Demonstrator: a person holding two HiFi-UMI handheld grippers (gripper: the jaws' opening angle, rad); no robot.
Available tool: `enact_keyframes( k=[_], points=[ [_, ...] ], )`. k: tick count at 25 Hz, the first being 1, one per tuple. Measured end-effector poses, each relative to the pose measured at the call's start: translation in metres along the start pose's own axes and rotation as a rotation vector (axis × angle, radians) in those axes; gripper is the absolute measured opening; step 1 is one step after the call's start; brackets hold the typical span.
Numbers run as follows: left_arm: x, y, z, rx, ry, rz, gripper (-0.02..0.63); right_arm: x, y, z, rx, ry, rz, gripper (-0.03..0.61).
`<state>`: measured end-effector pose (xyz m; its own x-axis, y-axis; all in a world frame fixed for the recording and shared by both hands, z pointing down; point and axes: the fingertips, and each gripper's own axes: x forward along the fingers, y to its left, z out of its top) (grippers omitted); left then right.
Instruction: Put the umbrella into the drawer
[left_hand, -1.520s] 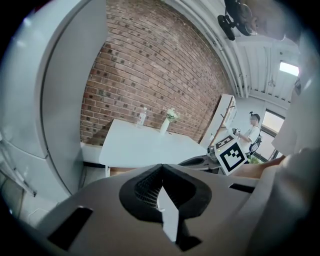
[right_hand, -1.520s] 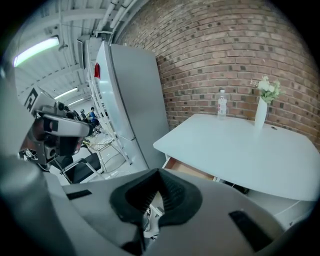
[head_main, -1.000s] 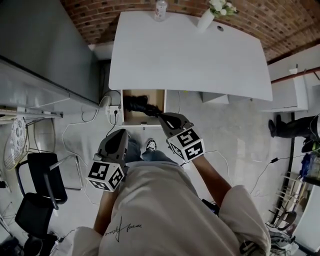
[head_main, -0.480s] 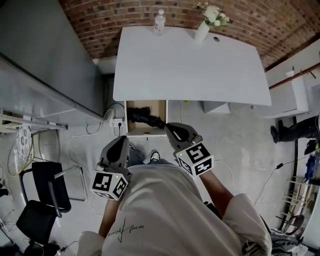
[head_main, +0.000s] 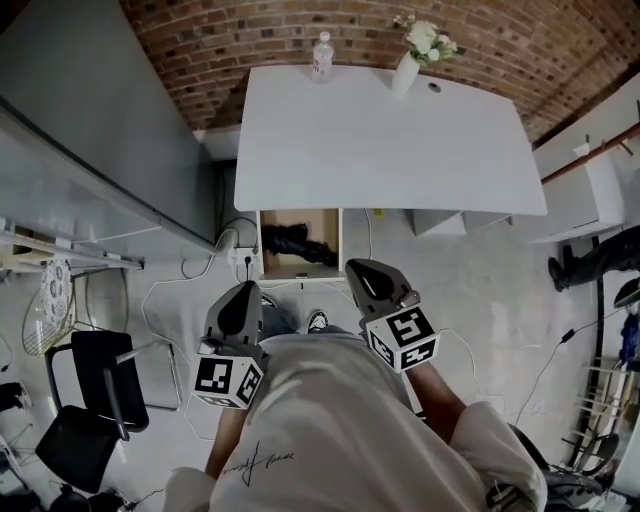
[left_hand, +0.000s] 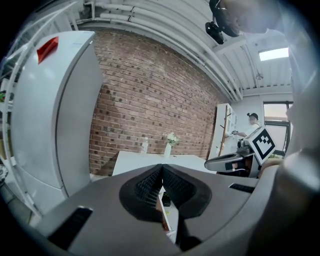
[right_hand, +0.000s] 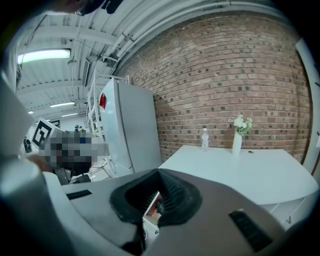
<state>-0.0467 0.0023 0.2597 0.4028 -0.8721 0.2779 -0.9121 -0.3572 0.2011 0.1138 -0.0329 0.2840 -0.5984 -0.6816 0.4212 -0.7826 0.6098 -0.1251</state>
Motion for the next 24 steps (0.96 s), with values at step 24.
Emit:
enact_keyframes(
  k=[24],
  points=[
    [0.003,-0.012,-0.004,0.003,0.028,-0.031,0.017,-0.01,0.0,-0.01,0.002,0.014,-0.038,0.017]
  ],
)
